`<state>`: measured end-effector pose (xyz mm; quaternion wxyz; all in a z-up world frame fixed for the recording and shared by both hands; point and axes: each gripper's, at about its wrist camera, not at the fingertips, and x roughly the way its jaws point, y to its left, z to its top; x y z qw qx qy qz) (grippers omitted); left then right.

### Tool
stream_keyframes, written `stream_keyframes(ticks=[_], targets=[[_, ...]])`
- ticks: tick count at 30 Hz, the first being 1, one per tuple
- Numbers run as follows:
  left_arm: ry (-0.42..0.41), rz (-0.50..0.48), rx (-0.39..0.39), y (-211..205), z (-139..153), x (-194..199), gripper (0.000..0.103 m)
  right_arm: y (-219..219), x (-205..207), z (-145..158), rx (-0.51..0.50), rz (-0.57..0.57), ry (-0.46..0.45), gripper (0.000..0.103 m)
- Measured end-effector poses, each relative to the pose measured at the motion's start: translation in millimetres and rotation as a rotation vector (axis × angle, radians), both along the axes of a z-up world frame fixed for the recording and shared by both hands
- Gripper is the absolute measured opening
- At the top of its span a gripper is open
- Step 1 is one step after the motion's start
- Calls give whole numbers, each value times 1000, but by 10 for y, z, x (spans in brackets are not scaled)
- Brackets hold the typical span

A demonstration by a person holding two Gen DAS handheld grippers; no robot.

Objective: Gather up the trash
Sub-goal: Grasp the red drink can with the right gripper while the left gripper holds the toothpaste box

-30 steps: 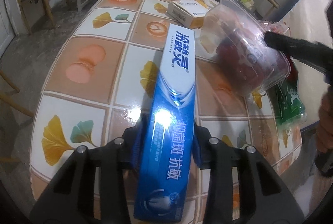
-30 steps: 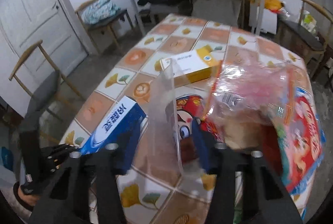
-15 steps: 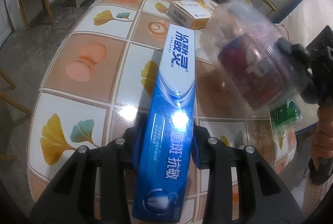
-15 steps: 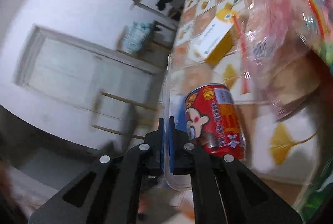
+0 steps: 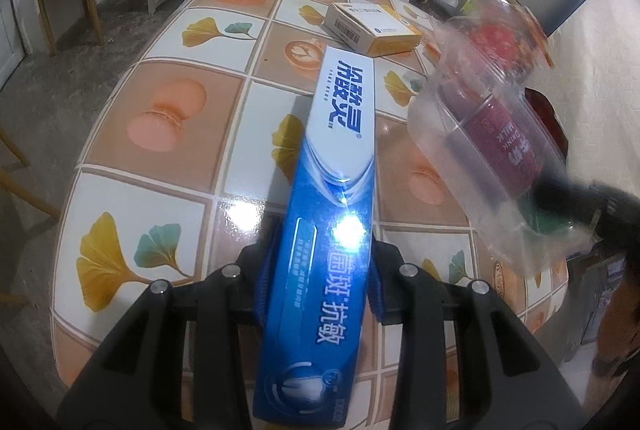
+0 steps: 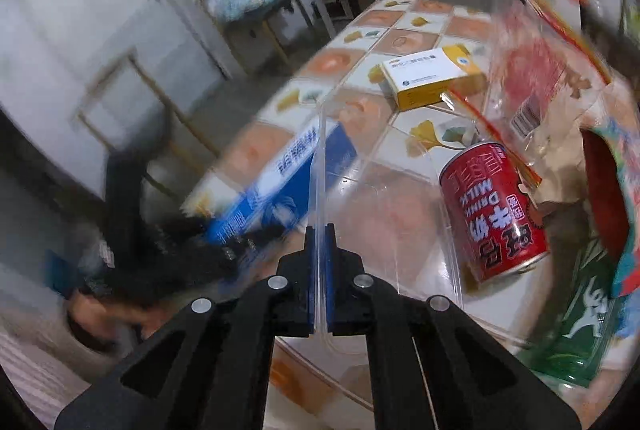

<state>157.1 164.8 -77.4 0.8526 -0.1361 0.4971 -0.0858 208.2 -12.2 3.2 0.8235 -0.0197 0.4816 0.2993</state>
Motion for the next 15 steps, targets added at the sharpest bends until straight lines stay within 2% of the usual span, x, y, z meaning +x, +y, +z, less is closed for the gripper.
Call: stream_keyframes(ticks=[3,5,10,12,13,14,15], targets=[[-1,4,-4,10,-2,-16,35,163,-161,-60,-150,46,-69,4],[-2,7,-4,13,-4,-25,35,208,-247,-97,-199,64,-92,4],[-2,5,-3,13,-6,-21,35,153,-321,-185,-172,96,-42,6],[-2,4,-4,11,-6,-21,35,163,-350,-174,-132,117,-15,19],[-2,4,-5,18,-4,-28,35,118,-355,-133,-79,126,1,35],[-3,3,-5,20,-4,-33,35,86,-350,-96,-34,127,7,43],[-3,3,-6,21,-3,-36,35,-3,-340,-4,44,121,8,44]])
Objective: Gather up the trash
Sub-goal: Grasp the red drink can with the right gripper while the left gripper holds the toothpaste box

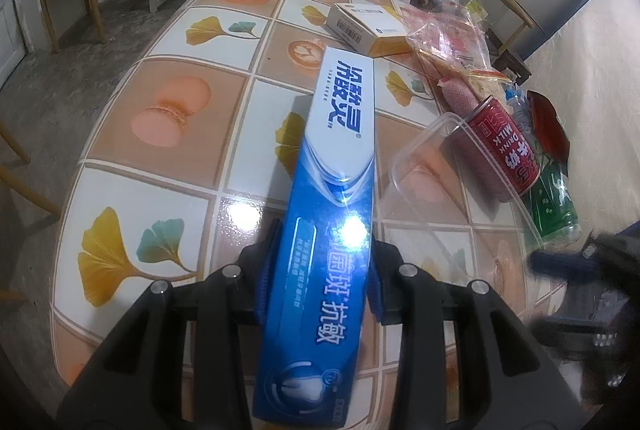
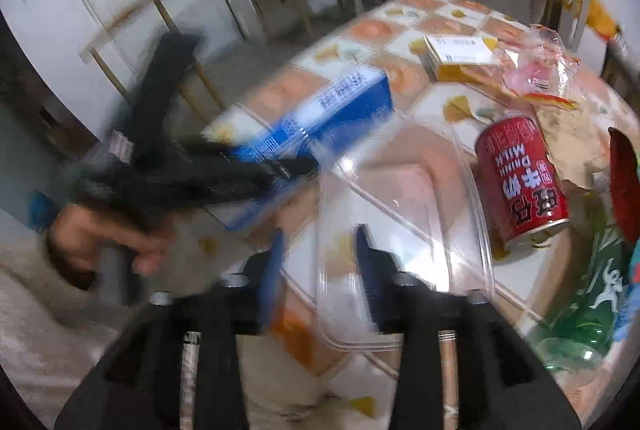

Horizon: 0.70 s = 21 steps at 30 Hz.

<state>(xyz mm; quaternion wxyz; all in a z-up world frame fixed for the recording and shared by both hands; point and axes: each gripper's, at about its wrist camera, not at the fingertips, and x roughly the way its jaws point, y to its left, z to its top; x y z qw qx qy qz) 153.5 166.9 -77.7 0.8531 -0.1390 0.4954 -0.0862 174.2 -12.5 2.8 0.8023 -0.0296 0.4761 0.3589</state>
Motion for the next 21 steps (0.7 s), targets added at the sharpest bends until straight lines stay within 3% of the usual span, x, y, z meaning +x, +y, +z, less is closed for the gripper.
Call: stream_keyframes(ticks=[2,4,7,10,15,21], targets=[[0,1,0,0,1,1,35,-162,63,141,91,-35,3,44],[0,1,0,-2,1,1,35,-345,228,241,103,-128,-24,44],[0,1,0,-2,2,2,35,-461,512,223,-88,-259,-92,44],[0,2,0,-3,1,1,35,-483,844,63,-227,-277,-47,44],[2,5,-7,5,3,9,34,-439,1133,-173,-350,-249,6,54],[3,2,-18,37,15,9,34,-395,1314,-267,-391,-215,51,60]])
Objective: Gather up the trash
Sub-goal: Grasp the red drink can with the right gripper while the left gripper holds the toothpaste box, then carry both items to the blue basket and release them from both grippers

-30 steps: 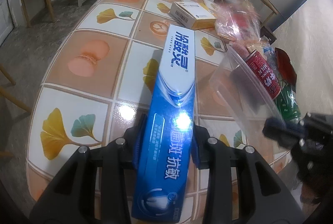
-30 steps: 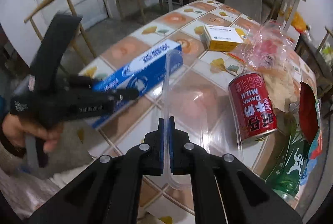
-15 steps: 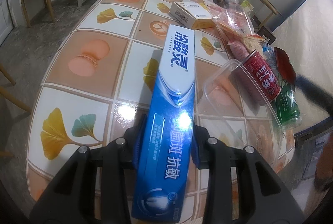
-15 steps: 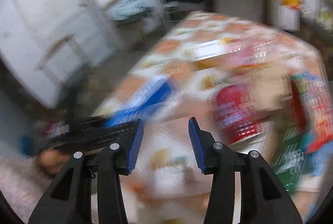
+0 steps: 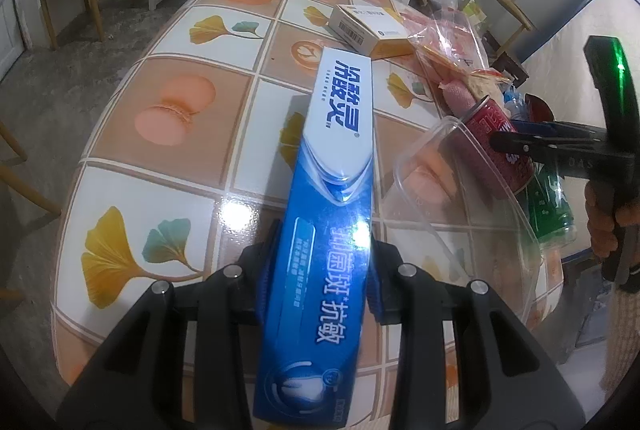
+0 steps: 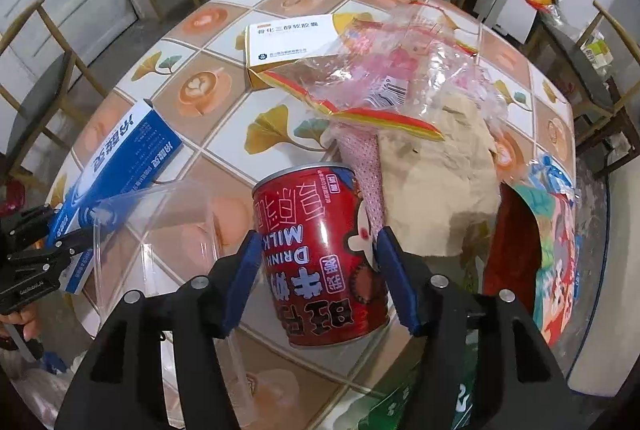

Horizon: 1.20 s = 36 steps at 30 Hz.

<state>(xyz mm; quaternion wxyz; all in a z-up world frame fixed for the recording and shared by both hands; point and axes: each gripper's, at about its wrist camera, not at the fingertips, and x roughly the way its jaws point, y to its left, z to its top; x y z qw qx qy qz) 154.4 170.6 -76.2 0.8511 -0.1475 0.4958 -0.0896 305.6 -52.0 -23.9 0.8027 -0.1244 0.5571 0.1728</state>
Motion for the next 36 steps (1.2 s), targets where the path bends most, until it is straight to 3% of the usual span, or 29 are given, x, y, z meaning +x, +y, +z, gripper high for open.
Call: stream_keyframes(ticks=[15,21,29,32,36], targets=[[9,12,-41,77,-5,-37,34,81,285,-230,1,31,172,65],[-7,31,-39,151,69,-74,34,102,204,-182,14,24,129,64],[-98,66,-26,276,490,-244,34,-245,-178,405,184,-35,-10,64],[-164,60,-28,274,773,-357,33,-543,-491,783,328,-72,-91,64],[-261,-20,-34,59,1185,-437,34,-995,-898,1204,472,-134,-201,64]])
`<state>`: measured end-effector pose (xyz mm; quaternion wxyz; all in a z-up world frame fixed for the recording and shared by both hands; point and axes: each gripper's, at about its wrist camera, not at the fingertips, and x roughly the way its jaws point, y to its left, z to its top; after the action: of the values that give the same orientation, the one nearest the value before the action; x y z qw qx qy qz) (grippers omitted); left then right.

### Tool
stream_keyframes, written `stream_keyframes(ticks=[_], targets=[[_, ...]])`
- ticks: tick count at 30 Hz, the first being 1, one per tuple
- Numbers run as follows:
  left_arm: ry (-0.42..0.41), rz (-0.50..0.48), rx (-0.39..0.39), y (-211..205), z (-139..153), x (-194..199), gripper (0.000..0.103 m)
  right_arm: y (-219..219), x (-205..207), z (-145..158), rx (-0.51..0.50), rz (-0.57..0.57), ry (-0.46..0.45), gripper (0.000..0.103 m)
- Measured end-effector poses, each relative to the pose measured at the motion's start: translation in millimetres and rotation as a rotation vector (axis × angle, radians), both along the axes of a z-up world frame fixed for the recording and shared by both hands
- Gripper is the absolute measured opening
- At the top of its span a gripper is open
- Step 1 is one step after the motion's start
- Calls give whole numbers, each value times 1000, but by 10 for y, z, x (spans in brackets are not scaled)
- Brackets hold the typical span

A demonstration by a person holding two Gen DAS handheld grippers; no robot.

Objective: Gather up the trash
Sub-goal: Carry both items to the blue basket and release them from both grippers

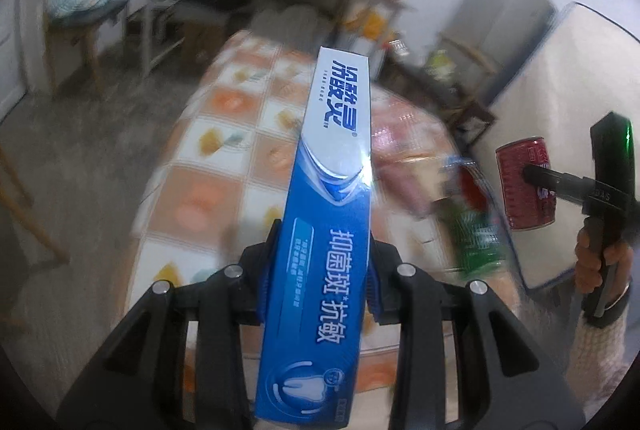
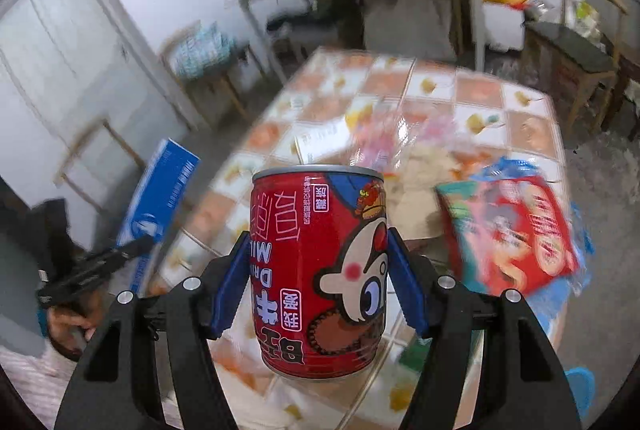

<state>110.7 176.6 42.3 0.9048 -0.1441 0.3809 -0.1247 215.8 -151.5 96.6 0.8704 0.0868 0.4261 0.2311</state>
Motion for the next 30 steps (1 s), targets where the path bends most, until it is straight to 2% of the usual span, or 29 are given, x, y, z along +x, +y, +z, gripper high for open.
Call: stream_keyframes(ticks=[4,7,10,11,14,15,18,21,26,30], targets=[[-70,-188,-19,-541,336,36,33,-669,-524,311,74,-148,-107,64],[-76,-369,-40,-1161,436,112,34,-1276,-1014,364,78,-316,-154,64],[-42,-577,-60,-1942,439,139,33,-1910,-1551,219,95,-508,-141,64],[-31,-636,-58,-2192,422,128,34,-2175,-1792,108,103,-596,-121,64],[26,-808,-39,-3049,299,75,34,-2732,-2311,-246,164,-768,-51,64],[69,-868,-38,-3402,208,68,34,-2862,-2429,-380,183,-809,-27,64],[229,-964,-39,-4214,-127,68,34,-3240,-2737,-845,215,-932,62,64],[352,-996,33,-4995,-557,45,34,-3577,-2876,-1352,289,-1017,147,64],[575,-980,185,-6035,-1479,86,34,-4142,-2884,-2398,455,-1142,306,64],[771,-925,290,-6713,-2375,127,34,-4451,-2748,-3145,517,-1204,436,64]])
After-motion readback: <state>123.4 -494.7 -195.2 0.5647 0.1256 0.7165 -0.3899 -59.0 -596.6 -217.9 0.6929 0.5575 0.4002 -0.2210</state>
